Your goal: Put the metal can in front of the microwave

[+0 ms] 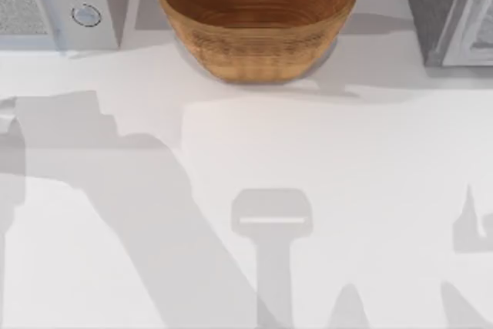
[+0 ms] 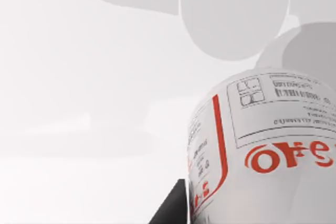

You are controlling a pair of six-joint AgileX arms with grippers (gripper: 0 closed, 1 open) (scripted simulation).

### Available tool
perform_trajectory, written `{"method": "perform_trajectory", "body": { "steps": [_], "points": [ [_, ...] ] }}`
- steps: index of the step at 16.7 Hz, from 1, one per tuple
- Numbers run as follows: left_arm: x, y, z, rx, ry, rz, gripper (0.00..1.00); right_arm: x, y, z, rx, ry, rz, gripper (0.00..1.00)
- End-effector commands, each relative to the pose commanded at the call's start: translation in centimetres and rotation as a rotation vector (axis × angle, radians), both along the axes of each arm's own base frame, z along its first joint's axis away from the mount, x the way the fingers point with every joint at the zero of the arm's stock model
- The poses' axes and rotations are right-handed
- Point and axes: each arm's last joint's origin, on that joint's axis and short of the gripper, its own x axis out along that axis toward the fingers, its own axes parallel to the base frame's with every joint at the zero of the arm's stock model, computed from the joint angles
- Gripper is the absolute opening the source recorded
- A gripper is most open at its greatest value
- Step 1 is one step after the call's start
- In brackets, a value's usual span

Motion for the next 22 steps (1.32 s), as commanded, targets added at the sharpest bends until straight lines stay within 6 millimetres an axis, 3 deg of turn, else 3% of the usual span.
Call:
{"method": "perform_trajectory", "body": {
  "steps": [2,14,22],
  "points": [
    [-0.31,1.03,0.44,-0.002,-0.029,-0.001,0.0,0.0,0.0,0.0,0.0,0.0,0.0,1.0],
    [-0.26,1.03,-0.36,-0.002,-0.029,-0.001,0.0,0.0,0.0,0.0,0.0,0.0,0.0,1.0],
    [-0.26,1.03,-0.36,-0.002,-0.029,-0.001,0.6,0.0,0.0,0.0,0.0,0.0,0.0,1.0]
  ]
}}
